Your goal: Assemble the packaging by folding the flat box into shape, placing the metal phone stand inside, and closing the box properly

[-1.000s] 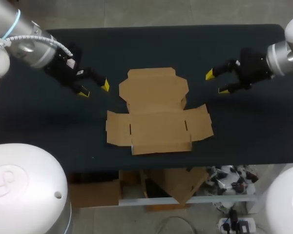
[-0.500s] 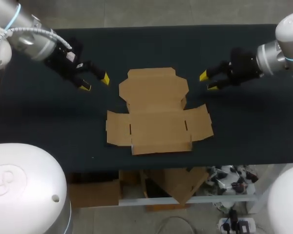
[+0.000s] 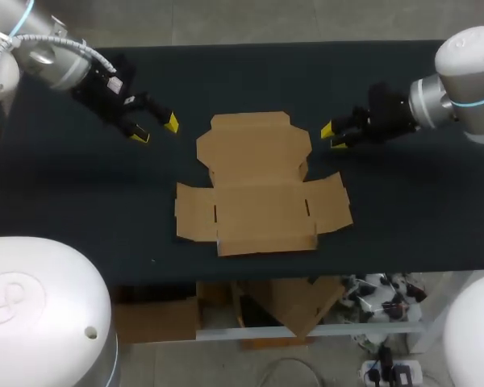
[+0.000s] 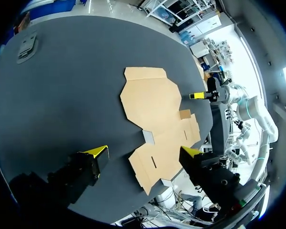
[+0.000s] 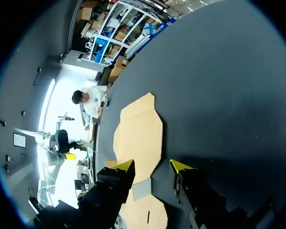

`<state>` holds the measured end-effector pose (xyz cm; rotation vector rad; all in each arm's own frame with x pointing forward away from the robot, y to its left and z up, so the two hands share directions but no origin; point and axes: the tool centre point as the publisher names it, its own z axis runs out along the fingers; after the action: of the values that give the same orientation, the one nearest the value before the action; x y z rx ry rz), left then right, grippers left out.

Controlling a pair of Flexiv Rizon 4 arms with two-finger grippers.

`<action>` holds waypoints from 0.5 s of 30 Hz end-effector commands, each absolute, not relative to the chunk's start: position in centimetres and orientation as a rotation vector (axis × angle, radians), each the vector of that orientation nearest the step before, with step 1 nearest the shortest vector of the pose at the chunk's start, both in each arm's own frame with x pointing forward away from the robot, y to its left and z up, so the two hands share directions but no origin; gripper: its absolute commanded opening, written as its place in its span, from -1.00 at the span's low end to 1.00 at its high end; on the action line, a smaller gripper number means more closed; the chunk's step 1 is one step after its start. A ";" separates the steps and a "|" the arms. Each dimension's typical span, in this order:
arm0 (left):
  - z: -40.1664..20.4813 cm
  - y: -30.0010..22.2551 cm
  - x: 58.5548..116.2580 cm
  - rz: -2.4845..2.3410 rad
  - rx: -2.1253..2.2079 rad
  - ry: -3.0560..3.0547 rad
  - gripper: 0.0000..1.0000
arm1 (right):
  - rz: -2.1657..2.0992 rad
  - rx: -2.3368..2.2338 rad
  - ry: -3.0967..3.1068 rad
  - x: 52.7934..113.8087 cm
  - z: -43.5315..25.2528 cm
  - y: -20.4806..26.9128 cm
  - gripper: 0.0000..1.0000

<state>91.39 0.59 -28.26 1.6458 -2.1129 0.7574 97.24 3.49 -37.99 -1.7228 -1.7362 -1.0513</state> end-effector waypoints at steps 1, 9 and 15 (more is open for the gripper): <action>-28.2 0.8 91.8 0.744 1.639 -2.117 1.00 | -1.062 -1.700 -1.736 98.2 -39.1 4.0 -0.03; -28.0 1.1 91.8 0.748 1.644 -2.122 1.00 | -1.066 -1.683 -1.733 99.2 -39.8 4.6 0.00; -28.2 1.5 91.7 0.750 1.648 -2.116 1.00 | -1.056 -1.682 -1.722 99.6 -40.1 5.3 0.00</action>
<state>91.81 1.30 -28.16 1.6483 -2.1176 0.7480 99.07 5.15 -39.68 -1.6942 -1.7257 -1.0606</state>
